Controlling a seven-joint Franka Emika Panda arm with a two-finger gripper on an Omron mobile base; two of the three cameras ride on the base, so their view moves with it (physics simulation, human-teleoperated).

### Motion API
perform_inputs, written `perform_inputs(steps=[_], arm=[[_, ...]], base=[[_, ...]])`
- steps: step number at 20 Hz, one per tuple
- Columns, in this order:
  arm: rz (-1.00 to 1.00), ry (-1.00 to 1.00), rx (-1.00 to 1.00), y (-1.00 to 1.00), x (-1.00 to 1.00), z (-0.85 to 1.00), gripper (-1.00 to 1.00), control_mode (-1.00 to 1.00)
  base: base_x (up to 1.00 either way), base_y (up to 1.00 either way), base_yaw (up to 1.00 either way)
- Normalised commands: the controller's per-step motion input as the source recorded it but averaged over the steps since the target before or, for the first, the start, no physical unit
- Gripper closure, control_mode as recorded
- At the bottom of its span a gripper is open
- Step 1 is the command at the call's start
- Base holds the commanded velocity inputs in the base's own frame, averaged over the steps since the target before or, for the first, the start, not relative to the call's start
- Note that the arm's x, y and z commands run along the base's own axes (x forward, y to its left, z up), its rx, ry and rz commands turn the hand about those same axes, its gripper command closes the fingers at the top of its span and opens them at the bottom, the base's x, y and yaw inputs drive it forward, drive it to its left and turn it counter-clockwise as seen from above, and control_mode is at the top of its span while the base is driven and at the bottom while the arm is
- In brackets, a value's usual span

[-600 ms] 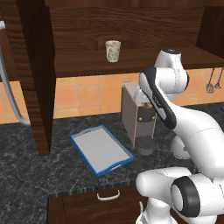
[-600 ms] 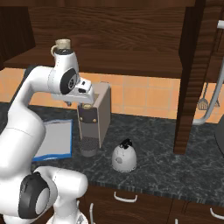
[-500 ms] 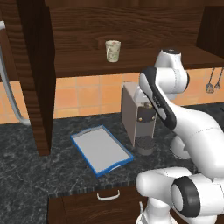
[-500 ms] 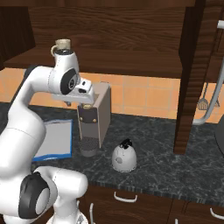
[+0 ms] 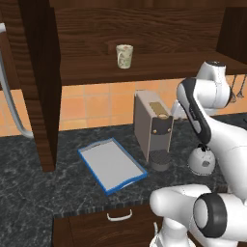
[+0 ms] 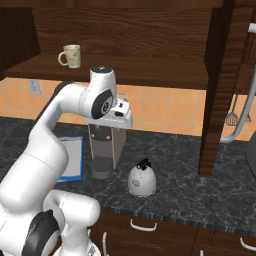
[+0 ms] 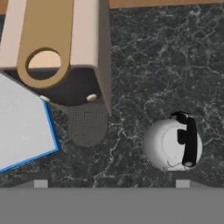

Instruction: Pick the kettle from the counter and place it on the tray. Then pick the mug from the cabinet and place it on the tray. Then close the cabinet doors.

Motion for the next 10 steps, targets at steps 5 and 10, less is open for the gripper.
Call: perform_inputs(steps=[5, 10], arm=[[-0.02, 0.03, 0.01, -0.57, 0.03, -0.21, -1.00, -1.00], [-0.01, 0.06, 0.04, -0.89, 0.14, -0.68, -1.00, -1.00]], base=[[0.00, 0.00, 0.00], [0.00, 0.00, 0.00]])
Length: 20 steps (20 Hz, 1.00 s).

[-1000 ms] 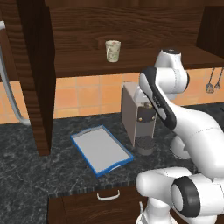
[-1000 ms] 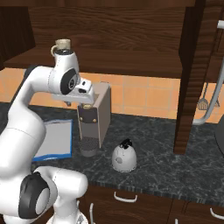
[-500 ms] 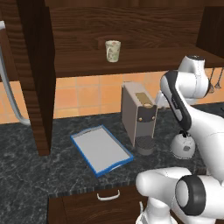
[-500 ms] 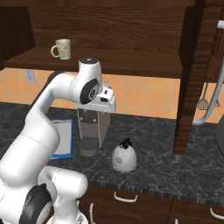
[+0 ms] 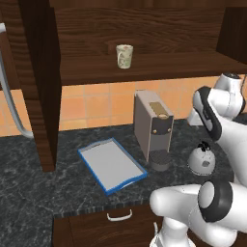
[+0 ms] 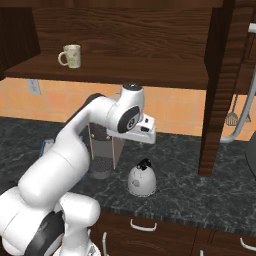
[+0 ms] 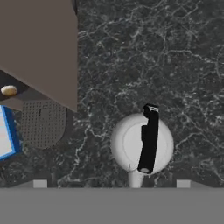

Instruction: Pick the kettle from the counter and place it on the tray. Then pick the mug from the cabinet and place it on the tray. Then close the cabinet doors.

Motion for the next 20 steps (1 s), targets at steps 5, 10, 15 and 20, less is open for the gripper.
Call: perform_inputs(steps=[5, 10, 15, 20], arm=[[0.00, 0.00, 0.02, -0.25, 0.04, -0.62, -1.00, -1.00], [0.00, 0.03, 0.04, -0.06, 0.10, -0.46, -1.00, -1.00], [0.00, 0.08, 0.05, -0.13, 0.01, -0.39, -1.00, -1.00], [0.00, 0.05, 0.04, -0.09, 0.03, -0.37, -1.00, -1.00]], base=[[0.00, 0.00, 0.00], [0.00, 0.00, 0.00], [0.00, 0.00, 0.00], [0.00, 0.00, 0.00]])
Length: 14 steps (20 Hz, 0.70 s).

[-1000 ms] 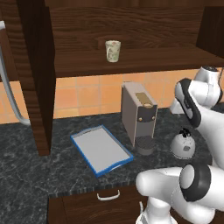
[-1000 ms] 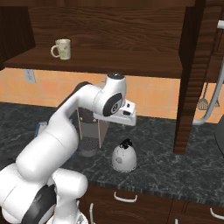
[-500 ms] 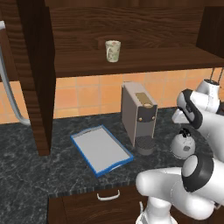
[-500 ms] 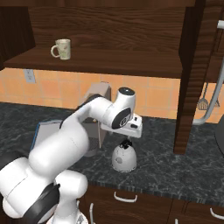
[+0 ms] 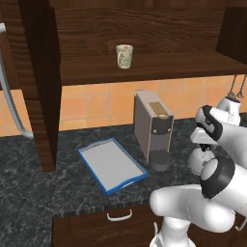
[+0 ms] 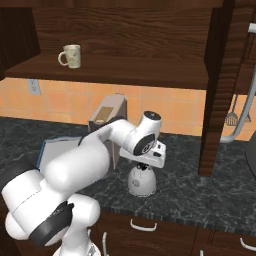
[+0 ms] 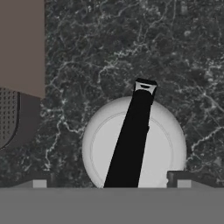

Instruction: Pick the kettle from the counter and place it on the tray. Then pick the mug from the cabinet and place it on the tray. Then close the cabinet doors.

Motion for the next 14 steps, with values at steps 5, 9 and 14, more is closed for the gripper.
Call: perform_inputs(steps=[5, 9, 14], arm=[[0.00, 0.02, 0.01, -0.02, 0.04, -0.19, 1.00, -1.00], [0.00, 0.00, 0.00, 0.00, -0.01, 0.00, 1.00, -1.00], [0.00, 0.00, 0.00, 0.25, -0.10, 0.22, 1.00, -1.00]], base=[[0.00, 0.00, 0.00], [0.00, 0.00, 0.00], [0.00, 0.00, 0.00]])
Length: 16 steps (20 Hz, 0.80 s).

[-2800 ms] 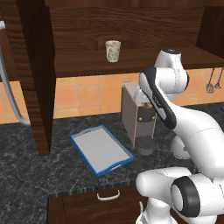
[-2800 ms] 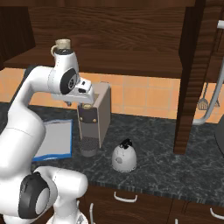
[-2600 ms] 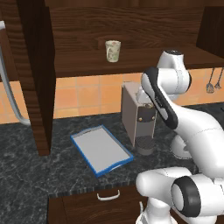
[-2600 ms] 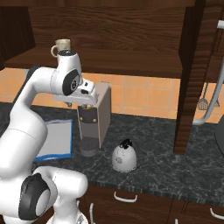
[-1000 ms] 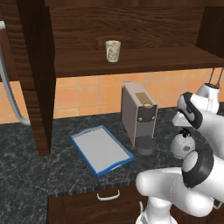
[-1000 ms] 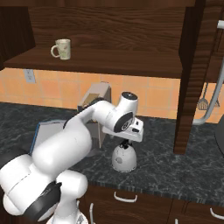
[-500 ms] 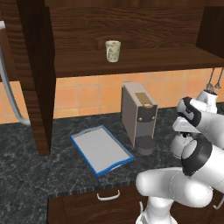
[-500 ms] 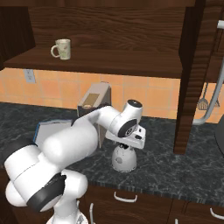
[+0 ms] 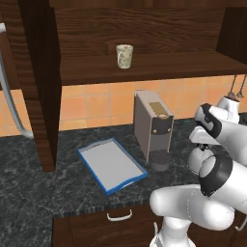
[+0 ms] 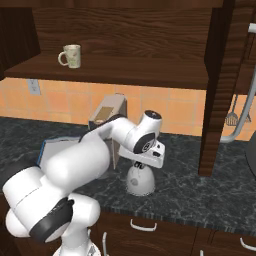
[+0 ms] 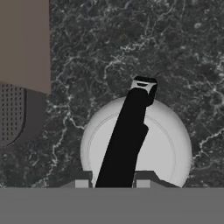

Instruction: Pick the kettle from the counter and place it on the tray. Then pick the mug from the cabinet and place it on the tray. Then close the cabinet doors.

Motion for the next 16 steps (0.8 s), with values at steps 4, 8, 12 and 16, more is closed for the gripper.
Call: perform_inputs(steps=[4, 8, 12, 16], arm=[[0.00, -0.02, -0.02, 0.52, -0.19, 0.54, 1.00, -1.00], [0.00, -0.05, -0.04, 0.82, -0.29, 0.71, 1.00, -1.00], [0.00, -0.10, -0.07, 1.00, -0.11, 0.37, 1.00, -1.00], [0.00, -0.02, -0.11, 1.00, 0.01, 0.07, 1.00, -1.00]], base=[[0.00, 0.00, 0.00], [0.00, 0.00, 0.00], [0.00, 0.00, 0.00], [0.00, 0.00, 0.00]])
